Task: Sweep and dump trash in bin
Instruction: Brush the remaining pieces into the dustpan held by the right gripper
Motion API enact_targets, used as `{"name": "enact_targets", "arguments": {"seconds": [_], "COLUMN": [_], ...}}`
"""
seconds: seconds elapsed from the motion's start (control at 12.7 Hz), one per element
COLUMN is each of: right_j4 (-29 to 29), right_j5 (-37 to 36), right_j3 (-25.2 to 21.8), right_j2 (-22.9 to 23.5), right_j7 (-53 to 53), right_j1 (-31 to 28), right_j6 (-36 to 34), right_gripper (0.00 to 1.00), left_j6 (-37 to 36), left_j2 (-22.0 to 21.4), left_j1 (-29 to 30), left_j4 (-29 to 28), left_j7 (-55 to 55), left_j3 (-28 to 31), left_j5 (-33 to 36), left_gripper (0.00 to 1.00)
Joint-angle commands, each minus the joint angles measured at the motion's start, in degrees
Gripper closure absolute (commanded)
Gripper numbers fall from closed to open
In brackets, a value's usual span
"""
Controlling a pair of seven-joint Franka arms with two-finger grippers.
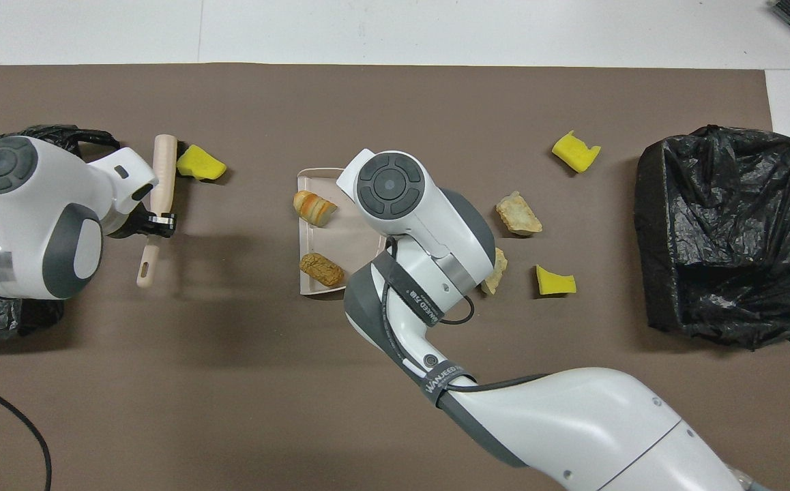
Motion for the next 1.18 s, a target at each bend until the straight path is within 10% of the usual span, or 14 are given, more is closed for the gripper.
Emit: {"name": "enact_targets", "arguments": {"seconds": [0.0, 0.47, 1.1], "right_j4": [-2.31, -2.31, -2.31], "right_j5": [-0.98, -0.98, -0.98], "right_j3": [0.45, 0.54, 0.54], "right_j2": [-1.66, -1.66, -1.66], "right_j7": [-1.54, -1.45, -1.19], "right_j1": [-0.32, -0.32, -0.32], "right_j6": [0.15, 0.15, 0.15], "right_gripper": [1.0, 1.0, 1.0], "left_j6": [-1.09, -1.36, -11.81], "left_j2": [0.43, -2.91, -6.42], "left_j1": [-6.53, -18.06, -19.21], "left_j4": [0.37, -4.19, -2.97], "left_j7": [3.88, 9.79, 10.67], "left_j3": [0.5, 0.41, -0.3], "left_j5": [0.95, 0.77, -6.86], "left_gripper": [1.0, 1.0, 1.0]}}
